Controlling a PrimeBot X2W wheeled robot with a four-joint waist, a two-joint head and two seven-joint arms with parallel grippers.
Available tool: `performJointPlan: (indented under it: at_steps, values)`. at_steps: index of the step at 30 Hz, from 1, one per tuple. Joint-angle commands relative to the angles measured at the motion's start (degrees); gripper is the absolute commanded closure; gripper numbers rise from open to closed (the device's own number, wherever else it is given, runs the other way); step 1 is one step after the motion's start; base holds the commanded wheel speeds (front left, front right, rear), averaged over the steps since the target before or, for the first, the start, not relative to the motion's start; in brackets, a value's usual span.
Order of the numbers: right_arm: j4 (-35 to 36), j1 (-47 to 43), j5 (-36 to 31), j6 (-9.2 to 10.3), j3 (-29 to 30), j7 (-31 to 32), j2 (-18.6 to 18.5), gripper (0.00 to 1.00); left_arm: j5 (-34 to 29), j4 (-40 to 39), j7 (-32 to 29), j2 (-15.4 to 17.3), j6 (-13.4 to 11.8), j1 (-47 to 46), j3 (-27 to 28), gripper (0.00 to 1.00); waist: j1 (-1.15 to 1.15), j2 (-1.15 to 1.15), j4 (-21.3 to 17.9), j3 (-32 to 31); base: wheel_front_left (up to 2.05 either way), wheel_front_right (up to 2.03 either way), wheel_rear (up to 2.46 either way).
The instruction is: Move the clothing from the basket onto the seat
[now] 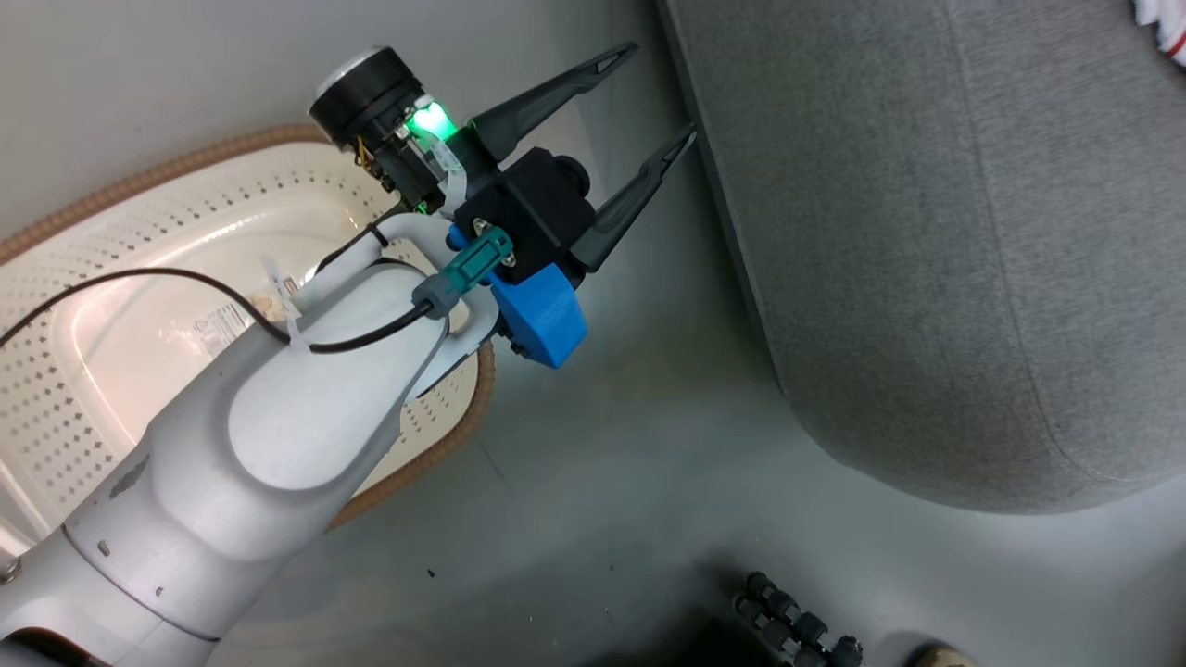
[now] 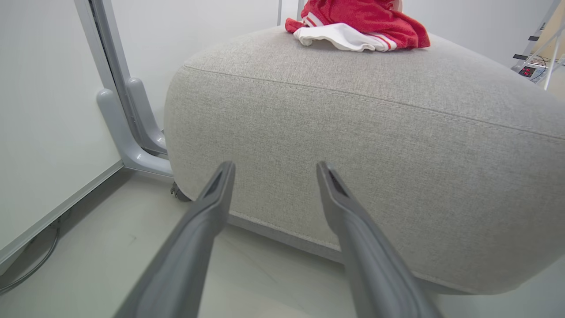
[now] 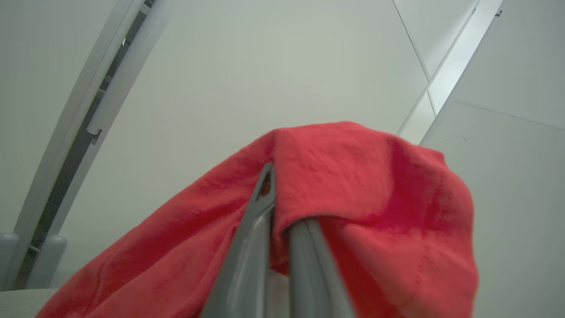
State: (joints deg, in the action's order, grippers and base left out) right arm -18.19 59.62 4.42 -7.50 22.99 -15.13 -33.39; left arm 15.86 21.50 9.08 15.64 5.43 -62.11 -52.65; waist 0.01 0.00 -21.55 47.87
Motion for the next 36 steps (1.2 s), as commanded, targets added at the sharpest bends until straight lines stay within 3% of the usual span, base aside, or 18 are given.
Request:
performJointPlan:
  at_steps: [1, 5, 15, 23, 24, 25, 26, 36]
  values:
    - [-1.81, -0.4, 0.02, 0.02, 0.74, 0.0, -0.67, 1.0, -0.33, -0.81, -0.32, 0.57, -0.32, -0.88, -0.26, 0.0, -0.01, 0.0, 0.19, 2.0, 0.0, 0.0, 0.0]
    - [-6.21, -1.02, -0.76, 0.03, 0.97, 0.0, -0.36, 1.0, -0.63, -2.22, -0.88, 0.99, -0.38, -1.69, -0.41, 0.0, -0.01, 0.0, 0.6, 3.83, 0.0, 0.0, 0.0]
    - [-13.32, -2.35, -1.36, 0.02, 0.89, 0.0, 6.29, 1.0, -0.66, -3.34, -1.35, 1.48, -0.4, -2.37, -1.16, 0.0, -0.01, 0.0, 2.32, 6.3, 0.0, 0.0, 0.0]
    - [-14.79, -4.63, -4.12, 0.02, 1.53, 0.0, 10.7, 1.0, 0.08, -2.76, -0.6, 1.92, -0.81, -1.93, -1.21, 0.0, -0.01, 0.0, 2.94, 5.54, 0.0, 0.0, 0.0]
    - [-14.43, -4.7, -4.4, 0.03, 2.22, 0.0, 10.95, 0.66, 0.2, -2.62, -0.41, 1.94, -0.89, -1.74, -1.23, 0.0, -0.01, 0.0, 2.92, 5.17, 0.0, 0.0, 0.0]
    - [-13.97, -5.06, -4.69, 0.03, 2.69, 0.0, 11.32, 0.23, 0.28, -2.47, -0.2, 1.83, -1.06, -1.5, -1.28, 0.0, -0.01, 0.0, 2.95, 4.71, 0.0, 0.0, 0.0]
    - [-13.69, -5.73, -5.05, 0.03, 2.89, 0.0, 11.87, 0.0, 0.29, -2.3, 0.07, 1.74, -1.16, -1.25, -1.32, 0.0, -0.01, 0.0, 2.93, 4.16, 0.0, 0.0, 0.0]
    - [-5.63, -17.26, -7.16, 0.03, 2.8, -0.01, 15.92, 0.0, 2.59, 0.71, 3.99, 0.3, -2.81, 2.66, -0.61, 0.0, -0.01, 0.0, 2.72, -5.87, 0.0, 0.0, 0.0]
